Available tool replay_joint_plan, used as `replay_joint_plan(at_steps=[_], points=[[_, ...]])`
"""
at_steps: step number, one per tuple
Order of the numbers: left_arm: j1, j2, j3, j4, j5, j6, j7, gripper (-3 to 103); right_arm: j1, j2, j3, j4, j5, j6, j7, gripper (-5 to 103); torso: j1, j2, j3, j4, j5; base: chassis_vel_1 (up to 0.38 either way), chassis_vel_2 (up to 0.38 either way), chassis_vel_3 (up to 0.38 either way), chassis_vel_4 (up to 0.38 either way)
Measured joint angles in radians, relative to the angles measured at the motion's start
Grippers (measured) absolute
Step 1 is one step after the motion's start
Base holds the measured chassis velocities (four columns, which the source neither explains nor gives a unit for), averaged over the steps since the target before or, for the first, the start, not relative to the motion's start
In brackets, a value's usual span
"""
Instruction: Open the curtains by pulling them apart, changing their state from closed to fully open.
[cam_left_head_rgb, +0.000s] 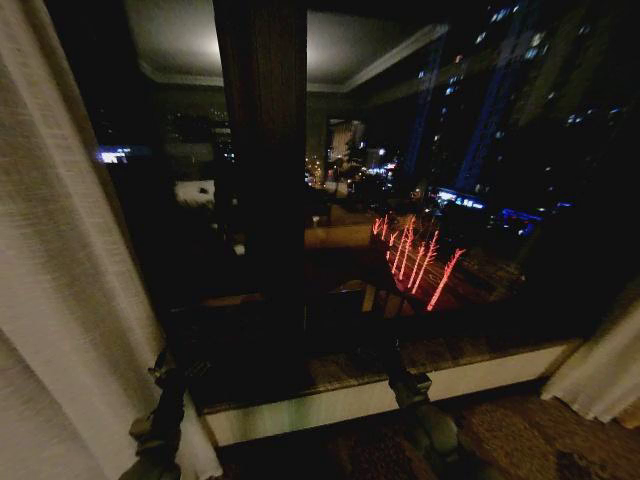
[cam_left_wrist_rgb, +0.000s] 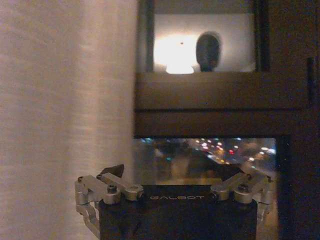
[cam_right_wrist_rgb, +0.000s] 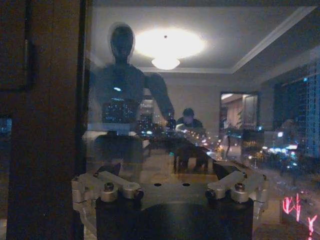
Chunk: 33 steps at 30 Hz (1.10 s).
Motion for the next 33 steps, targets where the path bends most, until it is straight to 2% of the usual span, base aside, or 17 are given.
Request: replay_joint_plan(at_steps=[3, 4, 7, 11, 15, 20, 23, 29, 32, 33], points=[[0.032, -0.009, -0.003, -0.023, 0.023, -0.012, -0.036, 100, 0.000, 0.000, 0.000, 0.000, 0.000, 0.000, 0.000, 100, 0.000, 0.000, 0.000, -0.0001, 0.0001, 0.000, 0.000, 0.000, 0.000], [0.070, -0.026, -0.003, -0.053, 0.045, -0.020, -0.076, 100, 0.000, 0.000, 0.000, 0.000, 0.000, 0.000, 0.000, 100, 0.000, 0.000, 0.000, 0.0000, 0.0001, 0.000, 0.000, 0.000, 0.000], [0.118, -0.051, -0.002, -0.095, 0.073, -0.029, -0.123, 100, 0.000, 0.000, 0.000, 0.000, 0.000, 0.000, 0.000, 100, 0.000, 0.000, 0.000, 0.0000, 0.0000, 0.000, 0.000, 0.000, 0.000], [0.152, -0.064, -0.013, -0.119, 0.099, -0.046, -0.148, 100, 0.000, 0.000, 0.000, 0.000, 0.000, 0.000, 0.000, 100, 0.000, 0.000, 0.000, 0.0000, 0.0000, 0.000, 0.000, 0.000, 0.000], [0.161, -0.053, -0.042, -0.120, 0.091, -0.056, -0.165, 100, 0.000, 0.000, 0.000, 0.000, 0.000, 0.000, 0.000, 100, 0.000, 0.000, 0.000, 0.0000, -0.0002, 0.000, 0.000, 0.000, 0.000], [0.150, -0.012, -0.095, -0.101, 0.039, -0.053, -0.164, 100, 0.000, 0.000, 0.000, 0.000, 0.000, 0.000, 0.000, 100, 0.000, 0.000, 0.000, 0.0000, -0.0002, 0.000, 0.000, 0.000, 0.000], [0.101, 0.039, -0.133, -0.042, -0.030, -0.036, -0.141, 100, 0.000, 0.000, 0.000, 0.000, 0.000, 0.000, 0.000, 100, 0.000, 0.000, 0.000, 0.0000, -0.0003, 0.000, 0.000, 0.000, 0.000], [0.032, 0.086, -0.134, 0.025, -0.081, -0.014, -0.116, 100, 0.000, 0.000, 0.000, 0.000, 0.000, 0.000, 0.000, 100, 0.000, 0.000, 0.000, 0.0000, -0.0003, 0.000, 0.000, 0.000, 0.000], [-0.012, 0.111, -0.125, 0.068, -0.094, -0.012, -0.091, 100, 0.000, 0.000, 0.000, 0.000, 0.000, 0.000, 0.000, 100, 0.000, 0.000, 0.000, 0.0000, -0.0003, 0.000, 0.000, 0.000, 0.000], [-0.051, 0.131, -0.114, 0.100, -0.106, -0.012, -0.065, 100, 0.000, 0.000, 0.000, 0.000, 0.000, 0.000, 0.000, 100, 0.000, 0.000, 0.000, -0.0002, -0.0001, 0.000, 0.000, 0.000, 0.000]])
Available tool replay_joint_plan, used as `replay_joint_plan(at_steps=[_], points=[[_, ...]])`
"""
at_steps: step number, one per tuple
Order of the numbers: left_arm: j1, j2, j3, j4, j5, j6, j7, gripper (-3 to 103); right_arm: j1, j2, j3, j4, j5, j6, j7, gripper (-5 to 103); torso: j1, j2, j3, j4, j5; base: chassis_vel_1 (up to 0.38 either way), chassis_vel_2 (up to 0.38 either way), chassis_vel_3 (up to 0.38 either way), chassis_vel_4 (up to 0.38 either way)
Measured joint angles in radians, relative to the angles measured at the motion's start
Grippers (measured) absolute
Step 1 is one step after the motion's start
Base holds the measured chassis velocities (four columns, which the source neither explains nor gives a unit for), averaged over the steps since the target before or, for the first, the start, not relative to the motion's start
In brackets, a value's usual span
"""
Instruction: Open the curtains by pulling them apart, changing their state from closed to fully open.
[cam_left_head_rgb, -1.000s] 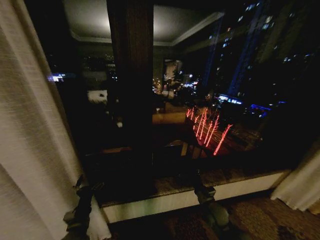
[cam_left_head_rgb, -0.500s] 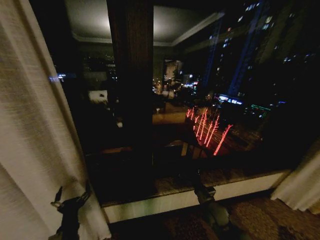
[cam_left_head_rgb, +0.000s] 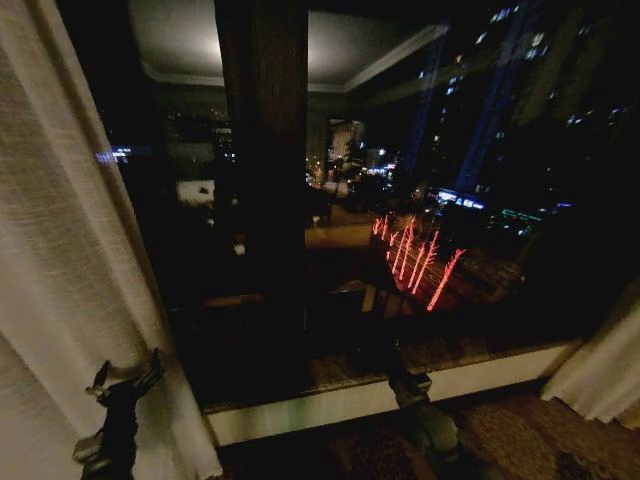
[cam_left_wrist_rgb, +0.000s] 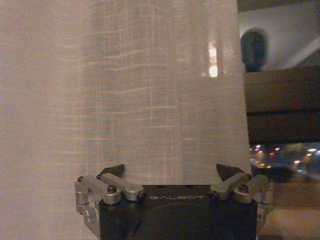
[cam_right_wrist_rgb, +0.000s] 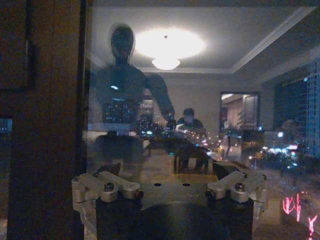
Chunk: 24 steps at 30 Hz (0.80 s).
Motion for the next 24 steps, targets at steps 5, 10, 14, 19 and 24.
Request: replay_joint_plan(at_steps=[5, 10, 14, 19, 24], points=[[-0.024, 0.005, 0.030, 0.007, 0.021, -0.002, 0.022, 100, 0.000, 0.000, 0.000, 0.000, 0.000, 0.000, 0.000, 100, 0.000, 0.000, 0.000, 0.0000, 0.0000, 0.000, 0.000, 0.000, 0.000], [0.003, -0.027, 0.052, -0.010, 0.073, -0.015, 0.012, 100, 0.000, 0.000, 0.000, 0.000, 0.000, 0.000, 0.000, 100, 0.000, 0.000, 0.000, 0.0003, 0.0002, 0.000, 0.000, 0.000, 0.000], [0.010, -0.038, 0.065, 0.003, 0.102, -0.036, 0.019, 100, 0.000, 0.000, 0.000, 0.000, 0.000, 0.000, 0.000, 100, 0.000, 0.000, 0.000, 0.0000, 0.0001, 0.000, 0.000, 0.000, 0.000], [0.023, -0.045, 0.083, -0.002, 0.112, -0.042, 0.058, 100, 0.000, 0.000, 0.000, 0.000, 0.000, 0.000, 0.000, 100, 0.000, 0.000, 0.000, 0.0002, 0.0001, 0.000, 0.000, 0.000, 0.000], [-0.016, -0.037, 0.091, 0.015, 0.105, -0.040, 0.102, 100, 0.000, 0.000, 0.000, 0.000, 0.000, 0.000, 0.000, 100, 0.000, 0.000, 0.000, 0.0002, 0.0002, 0.000, 0.000, 0.000, 0.000]])
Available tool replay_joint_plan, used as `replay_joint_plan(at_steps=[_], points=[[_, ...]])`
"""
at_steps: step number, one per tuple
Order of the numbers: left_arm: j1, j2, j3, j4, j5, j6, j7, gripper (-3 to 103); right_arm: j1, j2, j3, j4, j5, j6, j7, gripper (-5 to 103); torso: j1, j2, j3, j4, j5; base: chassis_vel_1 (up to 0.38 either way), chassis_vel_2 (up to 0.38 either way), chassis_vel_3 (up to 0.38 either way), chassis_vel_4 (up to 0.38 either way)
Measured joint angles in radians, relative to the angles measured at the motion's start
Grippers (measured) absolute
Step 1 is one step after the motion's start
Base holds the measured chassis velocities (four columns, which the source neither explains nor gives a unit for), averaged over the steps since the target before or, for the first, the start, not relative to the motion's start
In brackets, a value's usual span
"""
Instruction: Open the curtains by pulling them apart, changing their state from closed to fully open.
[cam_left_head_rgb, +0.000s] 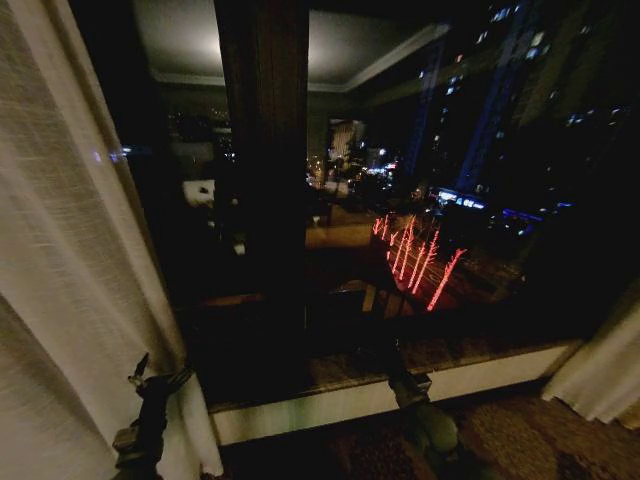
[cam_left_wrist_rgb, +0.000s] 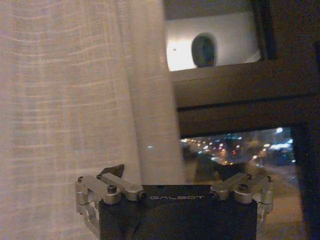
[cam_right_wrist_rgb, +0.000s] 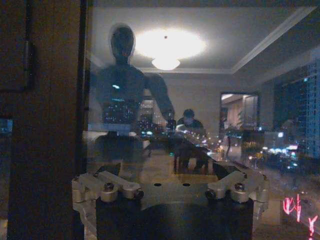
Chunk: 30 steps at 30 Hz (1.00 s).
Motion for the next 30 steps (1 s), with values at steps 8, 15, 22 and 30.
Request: replay_joint_plan(at_steps=[8, 15, 22, 30], points=[[-0.105, 0.031, -0.002, 0.075, -0.098, 0.030, 0.031, 100, 0.000, 0.000, 0.000, 0.000, 0.000, 0.000, 0.000, 100, 0.000, 0.000, 0.000, -0.0002, -0.0002, 0.000, 0.000, 0.000, 0.000], [-0.158, 0.050, -0.023, 0.135, -0.158, 0.067, 0.029, 103, 0.000, 0.000, 0.000, 0.000, 0.000, 0.000, 0.000, 100, 0.000, 0.000, 0.000, 0.0000, -0.0002, 0.000, 0.000, 0.000, 0.000], [-0.178, 0.048, -0.024, 0.160, -0.177, 0.064, 0.050, 77, 0.000, 0.000, 0.000, 0.000, 0.000, 0.000, 0.000, 100, 0.000, 0.000, 0.000, -0.0001, -0.0001, 0.000, 0.000, 0.000, 0.000], [-0.162, 0.043, -0.033, 0.151, -0.190, 0.057, 0.049, 50, 0.000, 0.000, 0.000, 0.000, 0.000, 0.000, 0.000, 100, 0.000, 0.000, 0.000, -0.0001, -0.0001, 0.000, 0.000, 0.000, 0.000]])
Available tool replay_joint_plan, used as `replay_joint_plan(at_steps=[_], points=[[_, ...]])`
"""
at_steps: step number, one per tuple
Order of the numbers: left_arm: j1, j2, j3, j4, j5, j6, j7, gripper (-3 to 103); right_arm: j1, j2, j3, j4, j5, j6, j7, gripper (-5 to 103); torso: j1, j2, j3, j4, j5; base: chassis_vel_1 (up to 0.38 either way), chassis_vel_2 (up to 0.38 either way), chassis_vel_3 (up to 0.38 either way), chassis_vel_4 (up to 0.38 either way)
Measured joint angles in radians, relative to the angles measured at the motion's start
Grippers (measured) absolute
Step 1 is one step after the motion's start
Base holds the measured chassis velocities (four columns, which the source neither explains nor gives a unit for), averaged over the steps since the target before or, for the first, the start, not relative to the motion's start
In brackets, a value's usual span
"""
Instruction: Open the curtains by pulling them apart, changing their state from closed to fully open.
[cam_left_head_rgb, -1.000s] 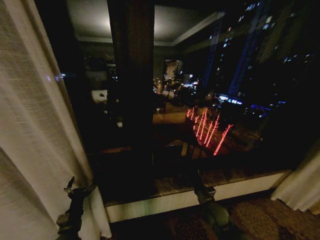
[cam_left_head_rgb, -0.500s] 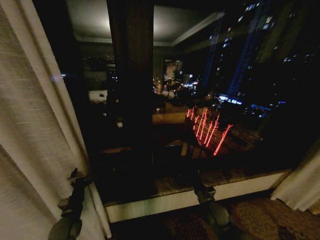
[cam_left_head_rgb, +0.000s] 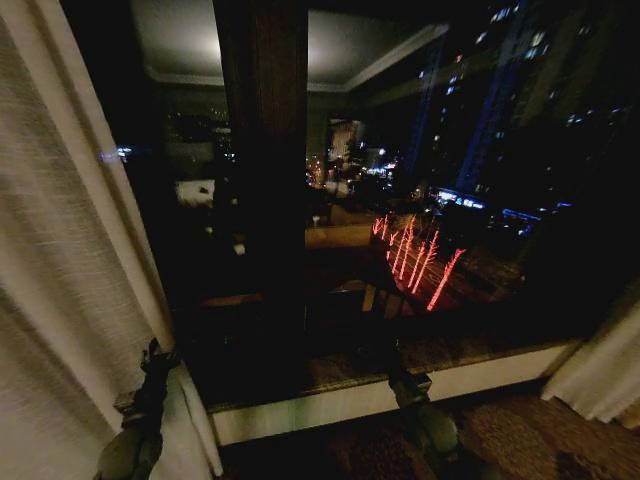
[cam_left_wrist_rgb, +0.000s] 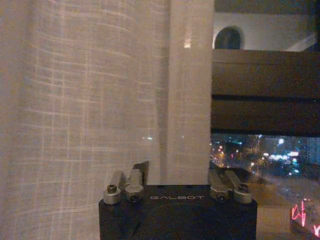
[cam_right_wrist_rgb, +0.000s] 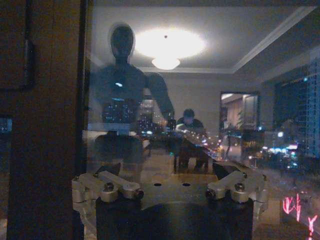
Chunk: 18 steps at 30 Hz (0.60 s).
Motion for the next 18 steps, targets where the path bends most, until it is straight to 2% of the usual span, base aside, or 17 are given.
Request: replay_joint_plan(at_steps=[1, 5, 7, 11, 18], points=[[0.000, 0.000, 0.000, 0.000, 0.000, 0.000, 0.000, 50, 0.000, 0.000, 0.000, 0.000, 0.000, 0.000, 0.000, 100, 0.000, 0.000, 0.000, 0.0000, 0.0000, 0.000, 0.000, 0.000, 0.000], [0.012, 0.008, -0.010, -0.025, -0.035, 0.040, -0.027, 28, 0.000, 0.000, 0.000, 0.000, 0.000, 0.000, 0.000, 100, 0.000, 0.000, 0.000, 0.0000, 0.0001, 0.000, 0.000, 0.000, 0.000], [0.013, 0.010, -0.011, -0.029, -0.038, 0.044, -0.029, 28, 0.000, 0.000, 0.000, 0.000, 0.000, 0.000, 0.000, 100, 0.000, 0.000, 0.000, 0.0001, 0.0000, 0.000, 0.000, 0.000, 0.000], [0.018, 0.006, -0.003, -0.038, -0.047, 0.048, -0.031, 7, 0.000, 0.000, 0.000, 0.000, 0.000, 0.000, 0.000, 100, 0.000, 0.000, 0.000, 0.0000, 0.0000, 0.000, 0.000, 0.000, 0.000], [0.023, 0.001, 0.004, -0.039, -0.044, 0.038, -0.029, 0, 0.000, 0.000, 0.000, 0.000, 0.000, 0.000, 0.000, 100, 0.000, 0.000, 0.000, 0.0000, 0.0000, 0.000, 0.000, 0.000, 0.000]])
